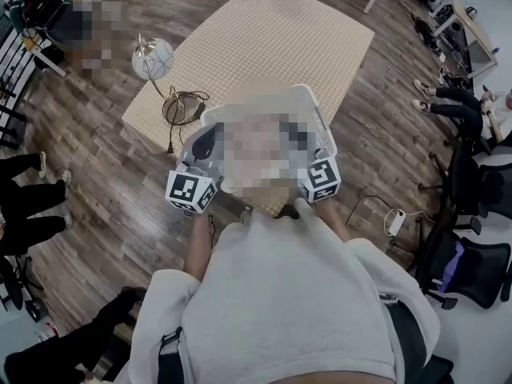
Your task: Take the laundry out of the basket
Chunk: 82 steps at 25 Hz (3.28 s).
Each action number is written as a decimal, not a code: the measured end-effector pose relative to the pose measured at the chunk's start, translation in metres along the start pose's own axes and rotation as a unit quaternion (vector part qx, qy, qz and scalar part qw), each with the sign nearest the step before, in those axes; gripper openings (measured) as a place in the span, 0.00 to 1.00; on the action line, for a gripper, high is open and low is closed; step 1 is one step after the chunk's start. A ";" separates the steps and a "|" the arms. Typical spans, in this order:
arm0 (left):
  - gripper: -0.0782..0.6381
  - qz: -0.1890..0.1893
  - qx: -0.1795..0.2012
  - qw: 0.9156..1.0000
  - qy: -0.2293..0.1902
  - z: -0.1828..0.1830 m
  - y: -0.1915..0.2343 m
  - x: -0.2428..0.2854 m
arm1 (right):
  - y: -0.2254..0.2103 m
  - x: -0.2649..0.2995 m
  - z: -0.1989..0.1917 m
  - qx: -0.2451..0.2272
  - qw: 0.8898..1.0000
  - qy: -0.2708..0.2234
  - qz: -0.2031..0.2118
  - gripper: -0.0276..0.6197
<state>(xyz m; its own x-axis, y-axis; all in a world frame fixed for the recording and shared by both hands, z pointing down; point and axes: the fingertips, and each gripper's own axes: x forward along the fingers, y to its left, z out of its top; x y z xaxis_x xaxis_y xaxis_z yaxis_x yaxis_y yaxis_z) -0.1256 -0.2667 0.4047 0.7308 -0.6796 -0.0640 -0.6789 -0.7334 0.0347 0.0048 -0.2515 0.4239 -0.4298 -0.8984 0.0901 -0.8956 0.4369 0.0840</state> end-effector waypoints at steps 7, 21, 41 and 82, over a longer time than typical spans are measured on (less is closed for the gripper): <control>0.12 0.032 0.004 0.999 0.009 -0.010 0.001 0.010 | -0.022 0.006 -0.009 0.017 1.000 0.000 0.019 0.04; 0.12 0.122 0.028 0.992 0.022 -0.001 -0.013 0.035 | -0.058 0.032 0.004 0.016 0.993 -0.035 0.115 0.04; 0.12 0.085 0.014 0.996 0.023 -0.004 0.019 0.033 | -0.043 0.056 0.003 0.022 0.997 -0.015 0.078 0.04; 0.12 0.112 -0.025 0.993 0.017 -0.025 0.037 0.016 | 0.037 0.043 -0.194 -0.441 0.782 0.299 0.324 0.49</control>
<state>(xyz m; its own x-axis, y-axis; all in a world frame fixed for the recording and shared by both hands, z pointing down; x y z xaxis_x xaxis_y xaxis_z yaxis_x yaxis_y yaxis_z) -0.1373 -0.3057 0.4296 0.5648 -0.8251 -0.0152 -0.8208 -0.5635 0.0935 -0.0243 -0.2656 0.6229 -0.3934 -0.4090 0.8234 0.0286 0.8897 0.4556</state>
